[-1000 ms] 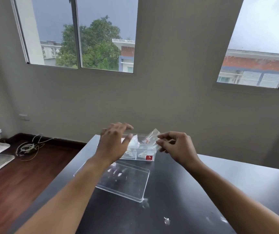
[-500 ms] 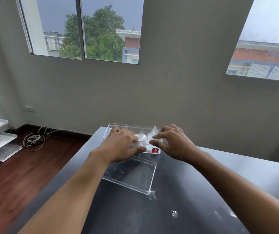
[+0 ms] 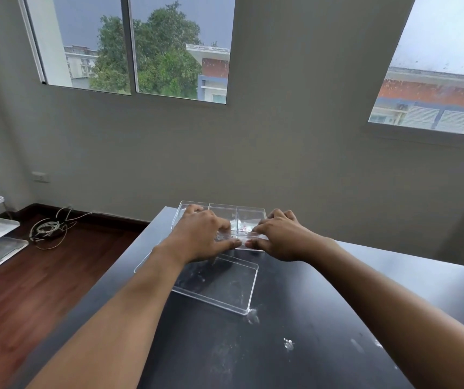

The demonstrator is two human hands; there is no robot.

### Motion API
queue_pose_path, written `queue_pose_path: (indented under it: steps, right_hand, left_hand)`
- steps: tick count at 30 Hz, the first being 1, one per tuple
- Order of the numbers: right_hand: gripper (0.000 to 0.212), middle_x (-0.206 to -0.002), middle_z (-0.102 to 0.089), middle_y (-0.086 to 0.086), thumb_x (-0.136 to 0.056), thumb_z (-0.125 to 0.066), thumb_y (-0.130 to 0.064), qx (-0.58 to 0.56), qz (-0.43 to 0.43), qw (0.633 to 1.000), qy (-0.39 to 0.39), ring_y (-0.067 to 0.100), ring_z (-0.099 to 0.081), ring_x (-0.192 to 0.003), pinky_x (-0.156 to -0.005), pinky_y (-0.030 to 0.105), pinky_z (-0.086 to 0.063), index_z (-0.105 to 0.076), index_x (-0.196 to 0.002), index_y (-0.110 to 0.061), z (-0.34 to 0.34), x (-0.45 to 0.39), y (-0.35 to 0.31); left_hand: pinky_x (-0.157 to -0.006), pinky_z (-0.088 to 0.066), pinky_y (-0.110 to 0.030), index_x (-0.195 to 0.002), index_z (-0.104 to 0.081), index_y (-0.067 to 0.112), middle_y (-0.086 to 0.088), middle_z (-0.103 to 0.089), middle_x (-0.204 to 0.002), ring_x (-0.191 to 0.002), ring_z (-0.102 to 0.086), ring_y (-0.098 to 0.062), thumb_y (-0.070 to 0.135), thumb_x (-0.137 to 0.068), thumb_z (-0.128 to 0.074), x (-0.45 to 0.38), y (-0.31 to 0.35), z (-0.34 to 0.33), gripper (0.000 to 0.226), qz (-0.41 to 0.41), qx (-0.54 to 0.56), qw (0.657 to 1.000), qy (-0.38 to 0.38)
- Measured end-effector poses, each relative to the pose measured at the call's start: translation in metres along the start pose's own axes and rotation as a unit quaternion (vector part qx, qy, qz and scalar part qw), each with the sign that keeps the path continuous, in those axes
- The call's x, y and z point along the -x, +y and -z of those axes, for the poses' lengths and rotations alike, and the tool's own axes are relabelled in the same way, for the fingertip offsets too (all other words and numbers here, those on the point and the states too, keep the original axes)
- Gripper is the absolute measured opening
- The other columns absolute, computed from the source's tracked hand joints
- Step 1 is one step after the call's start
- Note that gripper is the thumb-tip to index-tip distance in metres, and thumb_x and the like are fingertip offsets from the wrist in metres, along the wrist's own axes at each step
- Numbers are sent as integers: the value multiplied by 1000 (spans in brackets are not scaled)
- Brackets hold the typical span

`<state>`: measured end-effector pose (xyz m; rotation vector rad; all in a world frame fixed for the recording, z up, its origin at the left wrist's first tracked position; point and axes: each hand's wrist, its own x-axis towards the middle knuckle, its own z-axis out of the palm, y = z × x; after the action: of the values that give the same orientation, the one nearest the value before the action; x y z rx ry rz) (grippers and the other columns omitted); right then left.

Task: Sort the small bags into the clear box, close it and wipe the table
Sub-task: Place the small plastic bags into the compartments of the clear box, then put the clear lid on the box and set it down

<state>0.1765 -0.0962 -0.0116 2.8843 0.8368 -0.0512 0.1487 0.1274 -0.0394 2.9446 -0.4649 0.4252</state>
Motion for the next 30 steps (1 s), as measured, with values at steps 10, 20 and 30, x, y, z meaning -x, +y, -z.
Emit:
queue_pose_path:
  steps: [10,20,30]
  right_hand:
    - [51,-160,-40,0,-99,-62,-42,-108,18,982,154,29,-36,-143,-117,47,-24,-50,-148,-35,-4,33,-6]
    - [33,-121,-72,-16,-93,-68,-9,-6,207,960,188,13,-60,-117,-94,38,-45,-77,-112,-34,-17,89,-19]
    - [33,-100,-74,-14,-89,-57,-7,72,225,959,157,13,-67,-91,-90,26,-39,-74,-99,-33,-6,96,-35]
  left_hand:
    - [-102,-31,-40,-97,-73,34,14,-72,-100,-110,-61,-11,59,-92,-61,29,4,12,28,-45,98,966,237]
    - [-98,-37,-38,-86,-70,33,21,-67,-91,-102,-62,-7,52,-94,-65,90,2,13,20,-112,121,971,175]
    - [-103,-38,-32,-86,-68,40,26,-65,-96,-107,-59,2,78,-79,-67,119,1,16,38,-147,132,977,85]
